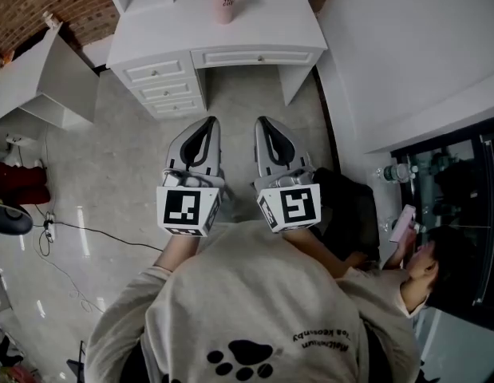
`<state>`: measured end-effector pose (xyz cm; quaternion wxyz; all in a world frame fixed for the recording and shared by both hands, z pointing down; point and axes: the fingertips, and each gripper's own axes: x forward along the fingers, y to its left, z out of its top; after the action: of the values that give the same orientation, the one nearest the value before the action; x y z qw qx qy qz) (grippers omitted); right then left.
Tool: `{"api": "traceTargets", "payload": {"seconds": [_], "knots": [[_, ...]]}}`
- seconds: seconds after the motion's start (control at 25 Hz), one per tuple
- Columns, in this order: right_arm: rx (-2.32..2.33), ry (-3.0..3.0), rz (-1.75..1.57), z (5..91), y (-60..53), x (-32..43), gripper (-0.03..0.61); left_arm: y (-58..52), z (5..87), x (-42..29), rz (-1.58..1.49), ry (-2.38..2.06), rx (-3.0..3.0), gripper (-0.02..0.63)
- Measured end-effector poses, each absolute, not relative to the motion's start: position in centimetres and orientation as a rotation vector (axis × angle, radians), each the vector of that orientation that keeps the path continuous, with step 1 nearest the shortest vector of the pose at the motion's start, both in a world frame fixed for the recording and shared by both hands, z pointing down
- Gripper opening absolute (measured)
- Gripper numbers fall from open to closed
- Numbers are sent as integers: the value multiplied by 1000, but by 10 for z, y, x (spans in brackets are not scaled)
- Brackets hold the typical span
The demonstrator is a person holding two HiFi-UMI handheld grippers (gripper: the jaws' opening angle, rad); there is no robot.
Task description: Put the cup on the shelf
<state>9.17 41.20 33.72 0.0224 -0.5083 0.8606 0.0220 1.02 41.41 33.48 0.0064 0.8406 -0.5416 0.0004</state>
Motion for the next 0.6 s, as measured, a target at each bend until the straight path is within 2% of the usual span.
{"api": "traceTargets", "payload": {"seconds": [0.6], "knots": [[-1698, 2596, 67, 333, 263, 49, 9, 257, 329, -27, 4, -1514, 2760, 6]]}}
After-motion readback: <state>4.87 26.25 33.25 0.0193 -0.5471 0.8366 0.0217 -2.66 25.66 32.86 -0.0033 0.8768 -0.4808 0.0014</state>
